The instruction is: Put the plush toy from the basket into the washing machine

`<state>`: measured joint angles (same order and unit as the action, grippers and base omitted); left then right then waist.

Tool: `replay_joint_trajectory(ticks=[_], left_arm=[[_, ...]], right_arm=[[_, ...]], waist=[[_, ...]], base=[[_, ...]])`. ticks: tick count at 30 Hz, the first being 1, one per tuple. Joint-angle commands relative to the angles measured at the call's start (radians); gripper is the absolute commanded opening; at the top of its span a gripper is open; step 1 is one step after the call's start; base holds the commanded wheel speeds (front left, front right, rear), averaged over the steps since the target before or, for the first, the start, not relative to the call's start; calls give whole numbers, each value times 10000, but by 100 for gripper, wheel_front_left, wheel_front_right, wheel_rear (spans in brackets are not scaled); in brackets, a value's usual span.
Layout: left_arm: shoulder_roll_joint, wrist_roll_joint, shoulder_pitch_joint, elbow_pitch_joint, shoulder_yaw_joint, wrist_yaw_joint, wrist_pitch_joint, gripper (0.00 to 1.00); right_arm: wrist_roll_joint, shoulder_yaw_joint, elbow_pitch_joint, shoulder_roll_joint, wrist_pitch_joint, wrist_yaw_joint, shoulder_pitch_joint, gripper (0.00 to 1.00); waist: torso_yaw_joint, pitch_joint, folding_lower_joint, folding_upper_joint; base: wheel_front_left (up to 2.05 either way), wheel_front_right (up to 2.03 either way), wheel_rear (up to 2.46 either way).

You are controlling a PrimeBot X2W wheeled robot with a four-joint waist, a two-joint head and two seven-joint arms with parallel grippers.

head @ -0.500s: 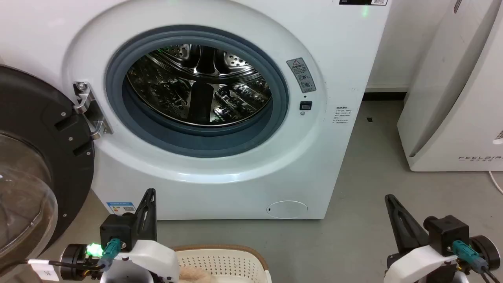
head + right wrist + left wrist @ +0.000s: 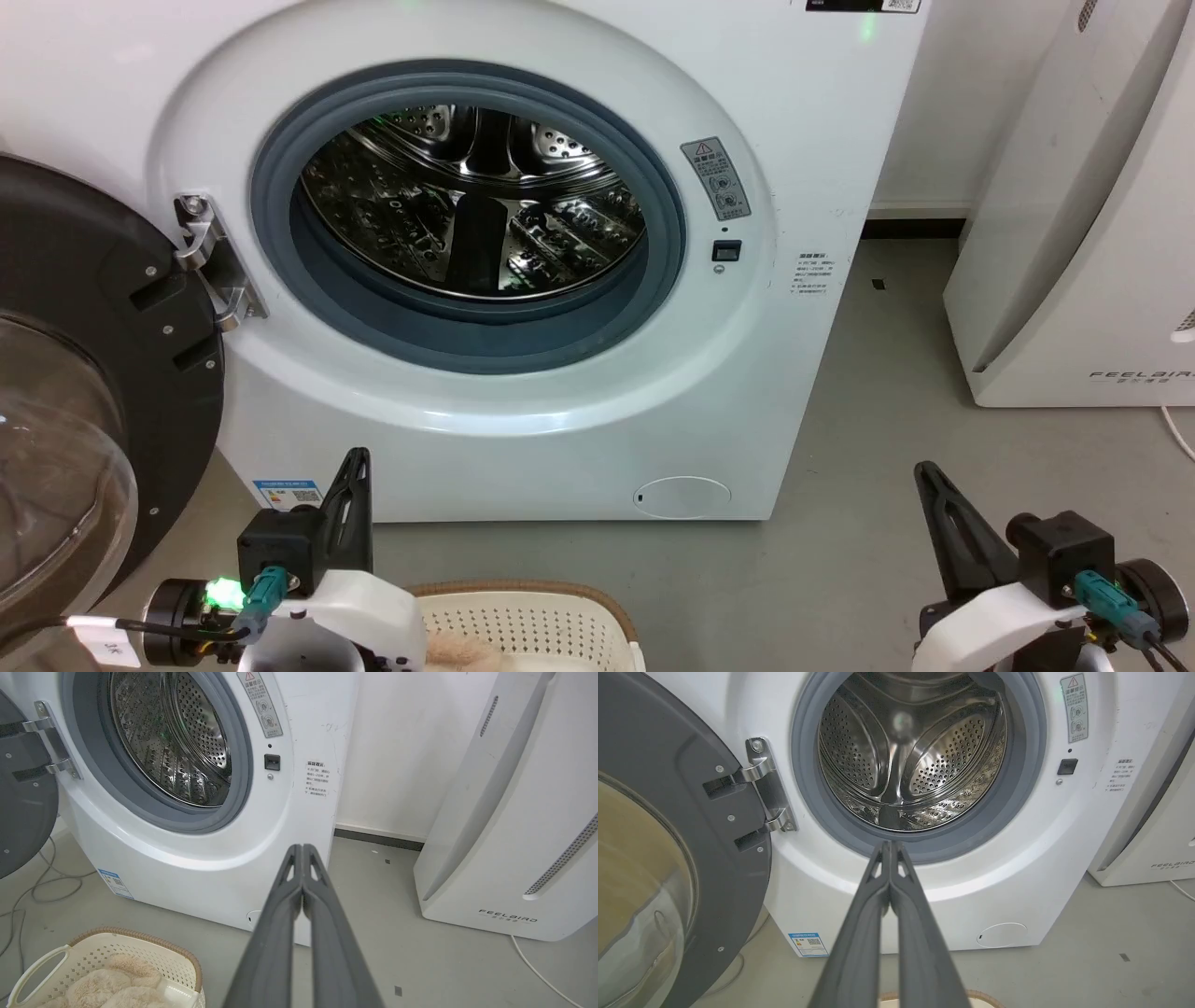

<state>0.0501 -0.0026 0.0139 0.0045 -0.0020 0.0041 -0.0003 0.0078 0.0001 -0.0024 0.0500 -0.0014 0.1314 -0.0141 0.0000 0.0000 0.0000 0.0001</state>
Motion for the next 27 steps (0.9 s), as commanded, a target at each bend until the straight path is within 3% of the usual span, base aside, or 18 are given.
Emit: replay_joint_trajectory(ticks=[1, 17, 27], left_arm=[[0, 0, 0, 0, 0, 0, 0, 100], [1, -104, 209, 428, -155, 166, -316, 100], [15, -215, 927, 2017, -346, 11, -564, 100]], right_arm=[[0, 0, 0, 0, 0, 0, 0, 100], [460, -202, -151, 0, -314, 1, 45, 100], [777, -344, -279, 1, -563, 0, 268, 100]], waist=[[0, 0, 0, -1], [-10, 124, 0, -1], [-89, 599, 0, -1]], base=[[0, 0, 0], [0, 0, 0], [0, 0, 0]])
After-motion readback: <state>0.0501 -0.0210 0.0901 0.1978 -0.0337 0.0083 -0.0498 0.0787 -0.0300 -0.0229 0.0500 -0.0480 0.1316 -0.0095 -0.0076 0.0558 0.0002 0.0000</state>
